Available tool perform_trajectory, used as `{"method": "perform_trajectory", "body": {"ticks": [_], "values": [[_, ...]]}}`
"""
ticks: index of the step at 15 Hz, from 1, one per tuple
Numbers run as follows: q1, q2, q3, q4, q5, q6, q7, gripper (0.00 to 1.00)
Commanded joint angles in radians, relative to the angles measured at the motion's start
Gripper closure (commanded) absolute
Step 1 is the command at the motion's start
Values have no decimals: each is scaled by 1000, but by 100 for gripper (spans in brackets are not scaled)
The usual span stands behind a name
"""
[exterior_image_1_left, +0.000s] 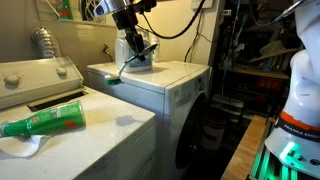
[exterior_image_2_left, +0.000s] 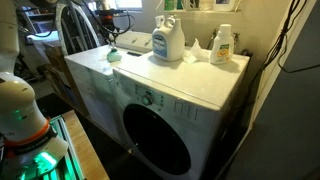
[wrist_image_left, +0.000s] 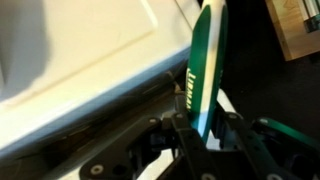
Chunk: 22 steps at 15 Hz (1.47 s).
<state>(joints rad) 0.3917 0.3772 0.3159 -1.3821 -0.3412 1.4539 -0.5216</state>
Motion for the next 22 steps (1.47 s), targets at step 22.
{"method": "perform_trajectory", "body": {"ticks": [22], "values": [[43,215,-93,33,-173,247,130,94]]}}
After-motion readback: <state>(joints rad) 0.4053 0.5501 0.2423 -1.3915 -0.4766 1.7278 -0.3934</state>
